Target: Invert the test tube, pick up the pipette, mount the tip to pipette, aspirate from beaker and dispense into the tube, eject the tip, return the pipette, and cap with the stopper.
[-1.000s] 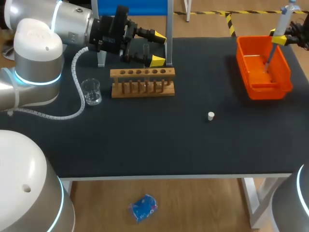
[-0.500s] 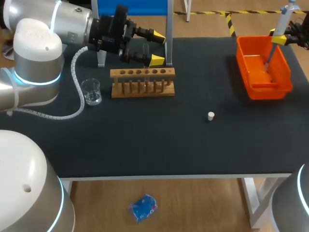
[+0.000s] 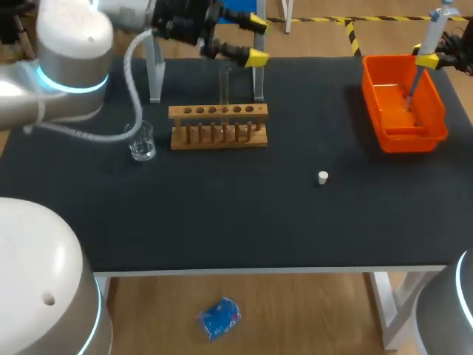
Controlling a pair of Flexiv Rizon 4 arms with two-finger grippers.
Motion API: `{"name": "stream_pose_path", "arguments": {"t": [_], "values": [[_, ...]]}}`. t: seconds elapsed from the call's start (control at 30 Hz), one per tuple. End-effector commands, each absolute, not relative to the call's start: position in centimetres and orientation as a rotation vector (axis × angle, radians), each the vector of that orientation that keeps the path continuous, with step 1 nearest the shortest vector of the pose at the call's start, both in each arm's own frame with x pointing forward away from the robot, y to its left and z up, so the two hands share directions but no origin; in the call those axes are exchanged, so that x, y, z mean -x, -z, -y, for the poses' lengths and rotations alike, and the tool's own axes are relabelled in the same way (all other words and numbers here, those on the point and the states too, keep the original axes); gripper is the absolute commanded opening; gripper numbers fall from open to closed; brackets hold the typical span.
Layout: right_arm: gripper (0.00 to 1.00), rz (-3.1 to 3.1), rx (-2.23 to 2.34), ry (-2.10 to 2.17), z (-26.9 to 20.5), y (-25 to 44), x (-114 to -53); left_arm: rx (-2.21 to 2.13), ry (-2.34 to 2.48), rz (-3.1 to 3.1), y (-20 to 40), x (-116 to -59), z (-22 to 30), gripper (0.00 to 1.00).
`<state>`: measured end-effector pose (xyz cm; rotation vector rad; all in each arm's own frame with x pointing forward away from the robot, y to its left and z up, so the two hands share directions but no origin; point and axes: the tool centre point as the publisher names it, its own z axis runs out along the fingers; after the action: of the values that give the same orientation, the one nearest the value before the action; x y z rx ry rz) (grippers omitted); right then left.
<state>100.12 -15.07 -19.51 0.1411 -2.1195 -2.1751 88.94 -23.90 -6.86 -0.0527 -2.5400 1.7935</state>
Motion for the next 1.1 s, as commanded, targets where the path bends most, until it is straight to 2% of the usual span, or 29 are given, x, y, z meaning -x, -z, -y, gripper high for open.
{"name": "stream_pose_path", "arguments": {"t": [0.03, 0.43, 1.1], "values": [[0.00, 2.112, -0.154, 2.169, 15.4, 19.6, -100.6, 0.109, -1.700, 2.556, 6.7, -93.6, 28.6, 1.00], [0.00, 2.112, -0.154, 2.169, 15.4, 19.6, -100.6, 0.215, -1.661, 2.514, 7.2, -99.1, 36.4, 1.00], [0.00, 2.112, -0.154, 2.169, 15.4, 19.6, -100.6, 0.215, -1.661, 2.514, 7.2, -99.1, 36.4, 1.00]]}}
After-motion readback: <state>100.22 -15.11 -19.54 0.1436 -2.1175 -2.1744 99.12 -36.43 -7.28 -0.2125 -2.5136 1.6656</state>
